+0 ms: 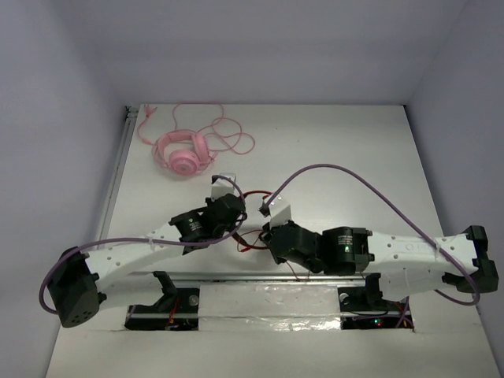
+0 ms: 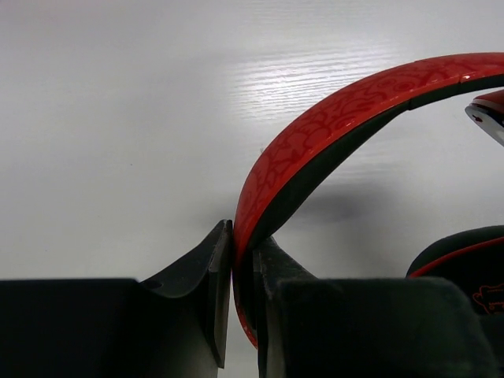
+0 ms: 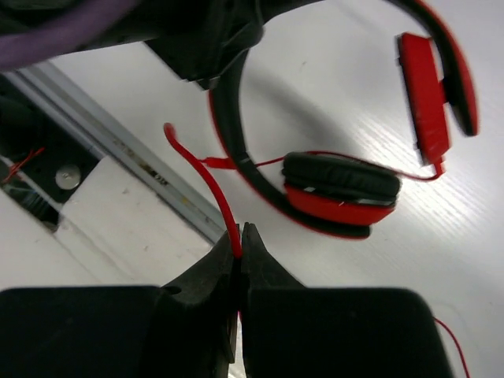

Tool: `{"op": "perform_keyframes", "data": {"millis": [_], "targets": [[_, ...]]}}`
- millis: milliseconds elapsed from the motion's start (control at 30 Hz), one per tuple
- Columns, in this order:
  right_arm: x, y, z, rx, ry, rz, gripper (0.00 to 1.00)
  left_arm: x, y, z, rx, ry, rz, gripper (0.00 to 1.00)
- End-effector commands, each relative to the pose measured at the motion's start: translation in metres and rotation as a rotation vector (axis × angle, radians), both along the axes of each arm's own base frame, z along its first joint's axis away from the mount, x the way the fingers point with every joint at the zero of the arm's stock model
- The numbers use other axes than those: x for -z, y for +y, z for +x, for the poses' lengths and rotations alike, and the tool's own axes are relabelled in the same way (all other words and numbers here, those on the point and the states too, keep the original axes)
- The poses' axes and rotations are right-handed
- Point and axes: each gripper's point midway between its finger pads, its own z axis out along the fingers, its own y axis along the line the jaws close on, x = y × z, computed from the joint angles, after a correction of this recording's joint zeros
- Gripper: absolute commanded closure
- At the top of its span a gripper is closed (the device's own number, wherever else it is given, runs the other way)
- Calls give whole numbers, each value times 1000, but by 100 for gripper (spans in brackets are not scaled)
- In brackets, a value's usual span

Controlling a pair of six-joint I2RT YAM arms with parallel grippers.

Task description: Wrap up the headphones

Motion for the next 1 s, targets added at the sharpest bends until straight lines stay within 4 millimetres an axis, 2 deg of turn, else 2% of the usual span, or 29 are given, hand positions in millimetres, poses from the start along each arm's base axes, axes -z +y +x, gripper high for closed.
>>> {"op": "perform_keyframes", "data": {"millis": [0, 100, 233, 367, 500, 633, 700, 967], "targets": [[-15, -18, 26, 89, -82, 7, 100, -23, -20, -8, 103, -11, -111, 100], [-15, -30, 42, 141, -120, -3, 100, -20, -30, -20, 186, 30, -124, 100], [-21, -34, 55, 162, -167, -7, 100, -20, -39, -31, 278, 65, -135, 100], [-24, -43, 66, 210, -211, -34, 100, -20, -25, -31, 267, 70, -59, 100], [-24, -54, 76, 250, -225, -41, 100, -34, -39, -35, 356, 53, -96, 100], [-20, -59, 78, 243, -232, -58, 100, -29, -49, -40, 428, 77, -93, 100], [-19, -65, 85, 267, -236, -58, 100, -32, -54, -42, 462, 73, -105, 100], [-13, -77, 105, 339, -259, -97, 97, -59, -70, -54, 594, 38, -183, 100]]}}
